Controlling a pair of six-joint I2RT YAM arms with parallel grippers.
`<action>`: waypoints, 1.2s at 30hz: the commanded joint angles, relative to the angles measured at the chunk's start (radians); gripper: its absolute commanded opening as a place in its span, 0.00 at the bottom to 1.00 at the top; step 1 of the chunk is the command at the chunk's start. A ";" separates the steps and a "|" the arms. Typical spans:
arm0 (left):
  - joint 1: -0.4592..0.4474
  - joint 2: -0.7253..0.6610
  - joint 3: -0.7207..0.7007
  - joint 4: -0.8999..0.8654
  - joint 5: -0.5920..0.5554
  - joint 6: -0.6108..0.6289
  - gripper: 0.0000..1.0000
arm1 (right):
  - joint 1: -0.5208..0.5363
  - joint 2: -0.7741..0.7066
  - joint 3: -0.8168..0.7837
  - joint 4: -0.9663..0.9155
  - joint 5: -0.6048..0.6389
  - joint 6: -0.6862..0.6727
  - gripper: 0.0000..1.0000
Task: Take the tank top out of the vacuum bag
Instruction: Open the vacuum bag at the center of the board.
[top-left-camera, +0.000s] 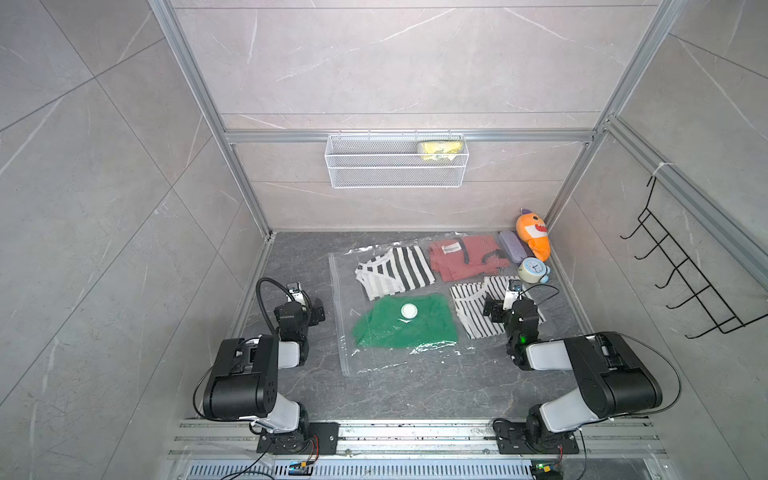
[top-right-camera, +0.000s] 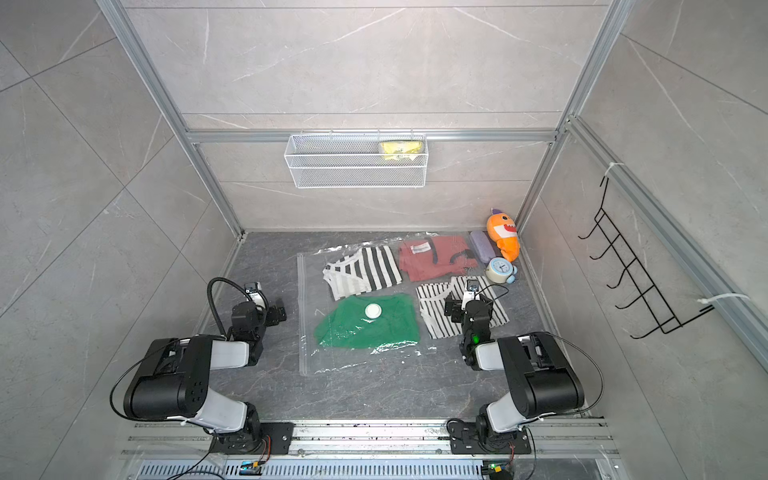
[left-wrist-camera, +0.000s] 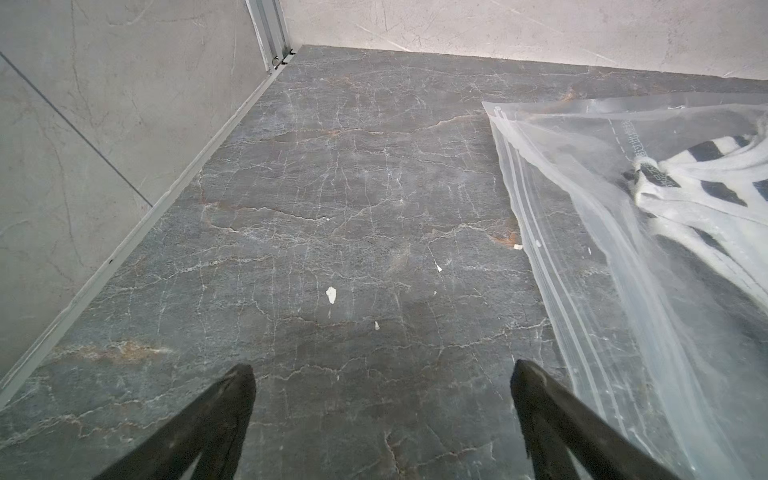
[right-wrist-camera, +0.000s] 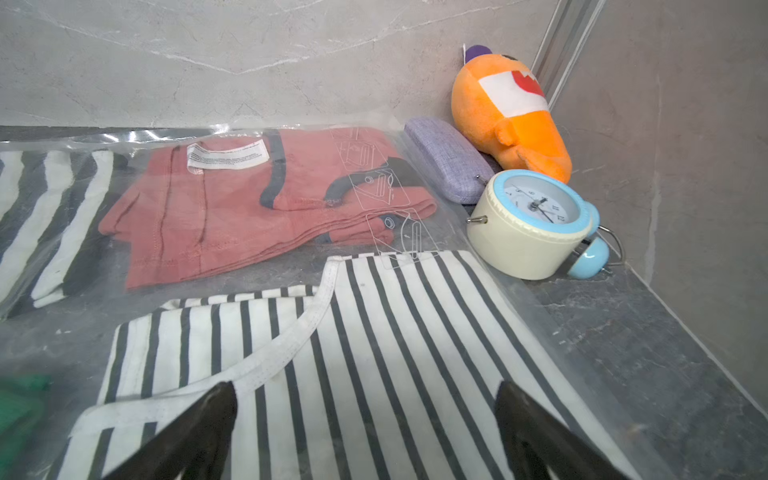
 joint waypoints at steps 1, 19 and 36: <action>-0.001 -0.017 0.017 0.019 0.017 0.014 1.00 | 0.005 -0.002 0.009 0.015 0.001 0.011 1.00; 0.001 -0.018 0.015 0.022 0.020 0.014 1.00 | 0.001 -0.004 0.011 0.011 -0.005 0.013 1.00; -0.048 -0.242 0.523 -1.051 0.044 -0.508 0.84 | 0.311 -0.023 0.745 -1.161 0.038 0.450 1.00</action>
